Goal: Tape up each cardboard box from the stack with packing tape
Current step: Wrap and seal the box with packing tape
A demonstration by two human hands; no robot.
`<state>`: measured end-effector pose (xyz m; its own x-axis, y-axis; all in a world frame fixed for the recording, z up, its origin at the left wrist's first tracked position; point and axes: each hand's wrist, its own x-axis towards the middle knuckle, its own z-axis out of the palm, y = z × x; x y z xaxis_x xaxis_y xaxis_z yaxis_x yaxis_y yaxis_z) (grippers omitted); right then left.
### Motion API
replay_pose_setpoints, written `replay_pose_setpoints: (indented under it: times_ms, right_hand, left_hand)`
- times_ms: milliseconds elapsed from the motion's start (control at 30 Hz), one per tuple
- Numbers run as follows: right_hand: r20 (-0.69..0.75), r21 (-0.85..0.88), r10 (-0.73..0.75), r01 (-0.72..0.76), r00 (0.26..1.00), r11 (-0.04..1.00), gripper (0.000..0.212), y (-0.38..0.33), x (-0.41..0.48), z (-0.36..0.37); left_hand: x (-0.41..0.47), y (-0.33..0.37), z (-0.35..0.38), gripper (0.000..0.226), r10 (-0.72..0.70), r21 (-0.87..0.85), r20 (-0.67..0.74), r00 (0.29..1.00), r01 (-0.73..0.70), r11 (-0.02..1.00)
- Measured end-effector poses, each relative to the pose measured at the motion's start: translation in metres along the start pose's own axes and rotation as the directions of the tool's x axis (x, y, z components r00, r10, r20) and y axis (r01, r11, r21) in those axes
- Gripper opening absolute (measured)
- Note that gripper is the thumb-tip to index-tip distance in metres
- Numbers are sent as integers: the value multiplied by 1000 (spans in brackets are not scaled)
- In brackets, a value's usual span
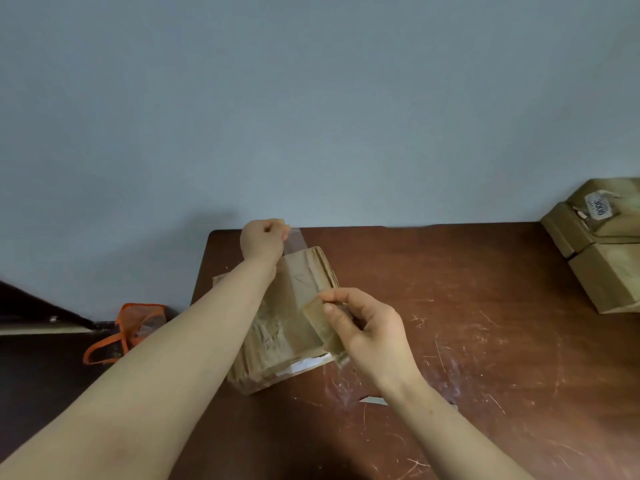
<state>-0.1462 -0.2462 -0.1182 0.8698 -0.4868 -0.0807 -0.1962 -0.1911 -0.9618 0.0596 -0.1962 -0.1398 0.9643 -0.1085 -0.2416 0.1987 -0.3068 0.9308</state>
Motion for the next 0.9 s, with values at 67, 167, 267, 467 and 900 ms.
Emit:
replay_pose_setpoints:
  times_ms: [67, 167, 267, 467, 900]
  right_hand:
    - [-4, -17, -4, 4, 1000, 1000, 22, -1, 1, 2]
    - [-12, -29, -3, 2, 1000, 1000, 22, -2, 0, 4]
    - [-42, 8, 30, -30, 999, 1000, 17, -1, 3, 5]
    - [-35, -18, 22, -22, 999, 1000, 17, -4, 8, 10]
    - [-23, 2, 47, -47, 999, 999, 17, -5, 10, 11]
  left_hand:
    - [3, -3, 0, 31, 91, 109, 24, 996, -93, 990]
    - [7, -8, 1, 26, 117, 122, 46, 992, -122, 985]
    - [11, -15, 3, 19, 111, 165, 55, 992, -119, 979]
    - [18, -24, 3, 23, 146, 444, 99, 984, -175, 879]
    - [47, -11, 2, 20, -244, 776, 270, 931, -60, 628]
